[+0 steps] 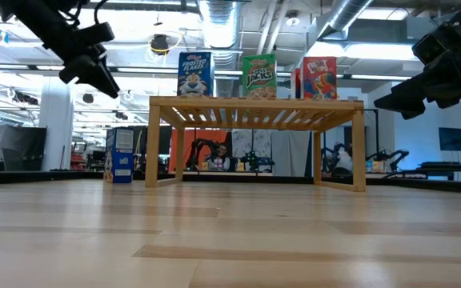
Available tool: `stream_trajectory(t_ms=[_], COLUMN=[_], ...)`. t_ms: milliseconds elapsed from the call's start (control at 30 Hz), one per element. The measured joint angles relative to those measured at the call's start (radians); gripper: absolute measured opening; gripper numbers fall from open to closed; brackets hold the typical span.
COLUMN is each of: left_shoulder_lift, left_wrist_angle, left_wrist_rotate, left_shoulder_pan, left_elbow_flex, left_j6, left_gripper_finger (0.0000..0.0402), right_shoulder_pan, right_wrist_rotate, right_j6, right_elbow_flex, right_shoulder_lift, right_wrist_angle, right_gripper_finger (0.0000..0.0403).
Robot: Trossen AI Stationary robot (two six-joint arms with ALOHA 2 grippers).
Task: Stack cereal on shelf
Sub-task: Put the blue cereal box on the shelf aligned with the other blue cereal boxes
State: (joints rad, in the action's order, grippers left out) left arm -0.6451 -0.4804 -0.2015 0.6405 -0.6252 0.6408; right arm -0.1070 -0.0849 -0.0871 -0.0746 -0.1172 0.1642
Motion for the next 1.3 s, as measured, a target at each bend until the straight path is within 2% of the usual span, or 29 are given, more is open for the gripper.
stream_trajectory(t_ms=[300, 633, 967, 1100, 1300], left_shoulder_lift=[-0.053, -0.062, -0.100, -0.188, -0.346], left_wrist_angle=[0.035, 0.046, 0.111, 0.040, -0.230], left_wrist_rotate=[0.012, 0.011, 0.055, 0.096, 0.102], left_shoulder_pan=[-0.018, -0.065, -0.009, 0.039, 0.090], left_elbow_flex=[-0.014, -0.014, -0.021, -0.094, -0.296], left_j6=[0.191, 0.224, 0.346, 0.372, 0.371], left_gripper_finger=[0.0218, 0.0219, 0.0280, 0.0290, 0.0291], right_shoulder_pan=[0.000, 0.000, 0.000, 0.000, 0.000], right_wrist_rotate=[0.000, 0.000, 0.000, 0.000, 0.001], right_j6=[0.000, 0.000, 0.000, 0.000, 0.000], right_elbow_flex=[0.000, 0.000, 0.000, 0.000, 0.000], right_shoulder_lift=[0.000, 0.000, 0.000, 0.000, 0.000], right_wrist_angle=[0.000, 0.000, 0.000, 0.000, 0.000], right_gripper_finger=[0.0261, 0.0261, 0.0261, 0.0261, 0.0261])
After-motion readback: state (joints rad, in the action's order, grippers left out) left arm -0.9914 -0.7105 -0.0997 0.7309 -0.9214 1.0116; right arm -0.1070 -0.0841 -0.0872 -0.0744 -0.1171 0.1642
